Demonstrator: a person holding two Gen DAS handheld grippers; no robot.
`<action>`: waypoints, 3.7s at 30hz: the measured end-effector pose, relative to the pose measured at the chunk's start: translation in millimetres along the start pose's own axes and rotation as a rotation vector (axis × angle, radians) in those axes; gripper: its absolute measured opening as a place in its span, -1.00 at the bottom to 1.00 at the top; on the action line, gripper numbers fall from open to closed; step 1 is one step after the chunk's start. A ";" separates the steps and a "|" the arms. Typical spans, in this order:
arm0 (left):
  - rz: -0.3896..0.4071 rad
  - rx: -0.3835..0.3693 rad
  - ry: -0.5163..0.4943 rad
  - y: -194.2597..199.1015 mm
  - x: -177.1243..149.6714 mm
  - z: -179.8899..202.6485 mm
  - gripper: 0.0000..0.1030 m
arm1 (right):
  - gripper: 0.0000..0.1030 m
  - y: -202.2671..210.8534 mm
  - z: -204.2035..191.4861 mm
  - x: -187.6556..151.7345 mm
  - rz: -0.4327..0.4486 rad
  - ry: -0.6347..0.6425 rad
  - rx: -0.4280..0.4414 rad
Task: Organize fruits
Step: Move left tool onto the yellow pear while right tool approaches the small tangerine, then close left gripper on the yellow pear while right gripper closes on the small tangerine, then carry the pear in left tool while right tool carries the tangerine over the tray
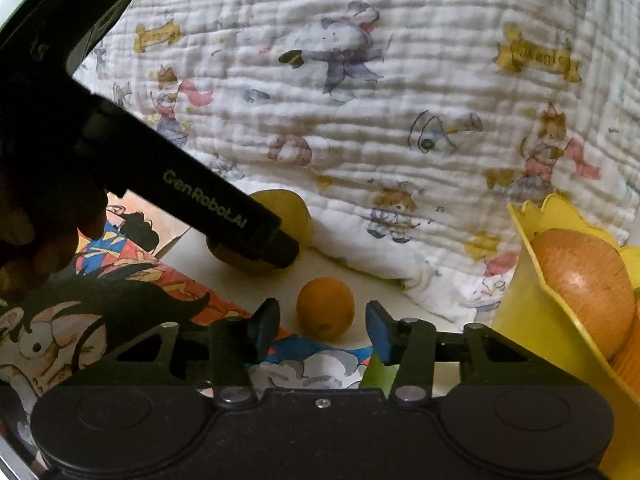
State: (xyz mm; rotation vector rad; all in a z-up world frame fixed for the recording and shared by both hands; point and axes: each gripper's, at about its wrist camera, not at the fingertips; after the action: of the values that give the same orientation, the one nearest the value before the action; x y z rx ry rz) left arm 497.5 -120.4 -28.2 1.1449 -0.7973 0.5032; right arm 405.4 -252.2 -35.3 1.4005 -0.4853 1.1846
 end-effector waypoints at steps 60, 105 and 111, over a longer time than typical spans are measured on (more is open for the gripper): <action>0.011 -0.008 0.092 137.1 -37.8 -7.0 0.10 | -0.35 109.2 -48.3 -2.8 0.059 -0.002 0.139; -0.167 -0.063 -0.276 205.1 -123.1 51.5 0.11 | -0.34 193.3 -78.1 -46.1 -0.116 0.175 0.326; -0.209 -0.070 -0.335 202.2 -124.0 58.4 0.11 | -0.33 192.7 -82.4 -41.4 -0.145 0.239 0.333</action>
State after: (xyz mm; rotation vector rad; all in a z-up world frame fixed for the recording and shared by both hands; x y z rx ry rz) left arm 256.9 -99.0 8.9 1.2479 -0.9617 0.1077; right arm 196.7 -236.5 7.5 1.5191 -0.0164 1.3339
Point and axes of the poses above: each gripper's, at about its wrist camera, not at the fingertips, and y roughly against the way its jaws point, z to its right, x to its top, and after that the axes turned 6 degrees about z, right-handed
